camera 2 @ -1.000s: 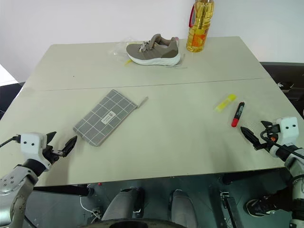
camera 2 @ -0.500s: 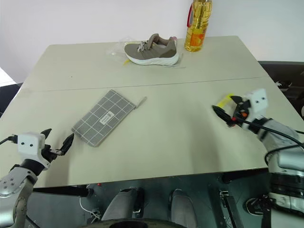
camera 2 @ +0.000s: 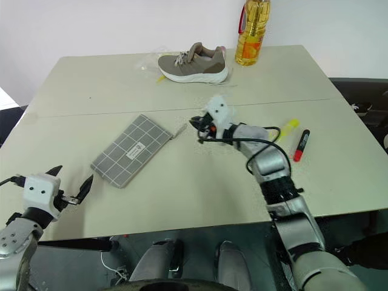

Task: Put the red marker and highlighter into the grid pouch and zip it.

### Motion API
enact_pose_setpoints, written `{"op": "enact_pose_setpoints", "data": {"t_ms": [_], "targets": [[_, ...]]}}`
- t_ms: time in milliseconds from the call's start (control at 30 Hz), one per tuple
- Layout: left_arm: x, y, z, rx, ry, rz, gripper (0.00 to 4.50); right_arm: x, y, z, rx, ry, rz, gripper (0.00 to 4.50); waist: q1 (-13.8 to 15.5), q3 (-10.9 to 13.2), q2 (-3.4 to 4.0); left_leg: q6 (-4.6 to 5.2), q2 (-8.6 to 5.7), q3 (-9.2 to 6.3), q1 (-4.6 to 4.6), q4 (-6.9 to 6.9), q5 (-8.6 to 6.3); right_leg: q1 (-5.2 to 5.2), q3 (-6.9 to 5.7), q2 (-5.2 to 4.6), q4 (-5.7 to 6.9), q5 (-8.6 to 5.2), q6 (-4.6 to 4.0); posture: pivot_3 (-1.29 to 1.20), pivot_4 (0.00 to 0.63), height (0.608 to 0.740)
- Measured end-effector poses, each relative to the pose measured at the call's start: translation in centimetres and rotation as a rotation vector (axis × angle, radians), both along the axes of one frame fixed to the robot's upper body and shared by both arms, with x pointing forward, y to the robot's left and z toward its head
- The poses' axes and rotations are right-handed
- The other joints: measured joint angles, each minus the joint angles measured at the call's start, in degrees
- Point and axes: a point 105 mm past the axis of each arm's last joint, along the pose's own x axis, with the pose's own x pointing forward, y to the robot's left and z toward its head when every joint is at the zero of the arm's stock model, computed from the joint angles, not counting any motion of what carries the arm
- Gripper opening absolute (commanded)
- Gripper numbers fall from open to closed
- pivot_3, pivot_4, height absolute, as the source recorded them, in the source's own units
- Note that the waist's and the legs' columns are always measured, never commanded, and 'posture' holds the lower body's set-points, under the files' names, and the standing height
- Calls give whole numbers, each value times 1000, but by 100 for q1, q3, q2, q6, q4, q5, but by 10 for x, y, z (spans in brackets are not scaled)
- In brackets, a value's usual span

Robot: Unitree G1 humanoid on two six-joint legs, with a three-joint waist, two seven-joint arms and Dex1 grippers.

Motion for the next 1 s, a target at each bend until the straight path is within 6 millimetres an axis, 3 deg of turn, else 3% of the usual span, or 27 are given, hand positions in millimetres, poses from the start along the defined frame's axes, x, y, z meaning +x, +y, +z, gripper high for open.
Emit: {"op": "enact_pose_setpoints", "data": {"t_ms": [167,267,467,767,1000], "targets": [[2,0,-2,154,20,-64,4500,18,42,-28,-74,23,-25,72,-133,-4,-6,-1,1,0,4,-1,-1,-10,2,0,17,5,-8,0,150,731],[7,-1,0,254,15,-113,4500,25,58,-39,-119,28,-47,72,-168,-2,-4,-1,1,0,4,-4,0,-19,2,2,29,5,-7,0,150,731],[14,-8,-4,318,29,-203,4500,38,68,-45,-195,17,-95,72,-177,-2,-3,-7,0,0,5,-12,-3,-22,3,2,30,8,-4,0,150,731],[25,-18,-3,352,22,-281,4500,37,81,-54,-255,7,-46,72,-178,-1,3,-8,0,0,11,-13,-3,-18,3,2,34,8,-3,0,150,731],[17,-22,-6,342,41,-304,4500,36,81,-55,-270,-13,-34,72,-192,-4,2,-8,0,0,12,-14,-3,-19,4,2,37,15,8,0,150,731]]}}
